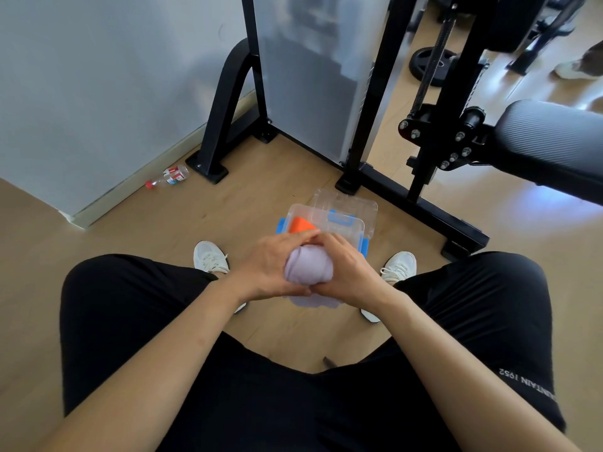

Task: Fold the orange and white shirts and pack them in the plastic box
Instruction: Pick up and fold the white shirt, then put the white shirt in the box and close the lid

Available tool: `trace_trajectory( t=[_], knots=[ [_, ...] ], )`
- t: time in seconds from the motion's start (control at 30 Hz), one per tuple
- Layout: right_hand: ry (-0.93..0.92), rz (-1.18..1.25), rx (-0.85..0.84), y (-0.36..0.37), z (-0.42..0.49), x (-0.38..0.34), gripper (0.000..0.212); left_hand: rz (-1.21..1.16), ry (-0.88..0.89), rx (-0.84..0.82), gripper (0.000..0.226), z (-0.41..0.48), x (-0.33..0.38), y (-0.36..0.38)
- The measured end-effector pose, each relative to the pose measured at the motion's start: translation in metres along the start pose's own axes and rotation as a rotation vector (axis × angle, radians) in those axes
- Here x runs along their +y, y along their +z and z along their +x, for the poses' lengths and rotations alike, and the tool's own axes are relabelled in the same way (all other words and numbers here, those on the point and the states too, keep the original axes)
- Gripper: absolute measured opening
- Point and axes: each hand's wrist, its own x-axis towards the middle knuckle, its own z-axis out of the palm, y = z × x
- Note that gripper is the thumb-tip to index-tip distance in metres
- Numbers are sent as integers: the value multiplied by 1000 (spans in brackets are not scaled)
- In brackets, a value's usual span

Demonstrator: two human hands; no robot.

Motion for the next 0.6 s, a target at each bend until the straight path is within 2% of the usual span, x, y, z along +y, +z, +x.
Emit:
trace_trajectory(
  t=[0.07,0.13,0.2,0.33,0.47,0.6],
  knots=[
    [-1,51,46,-1,1,3,79,-40,-129,-25,95,1,-3,0],
    [30,139,104,-7,2,6,81,-104,-163,4,81,3,-9,-3],
    [72,264,144,-16,2,8,81,-276,-182,49,62,5,-10,-5],
    [114,457,85,-24,10,13,79,-541,-275,175,41,20,-14,-6],
    [139,488,105,-22,34,20,77,-643,-386,245,37,50,-24,-3],
    [255,558,141,-21,72,43,56,-637,-463,255,42,92,-45,20]
  ],
)
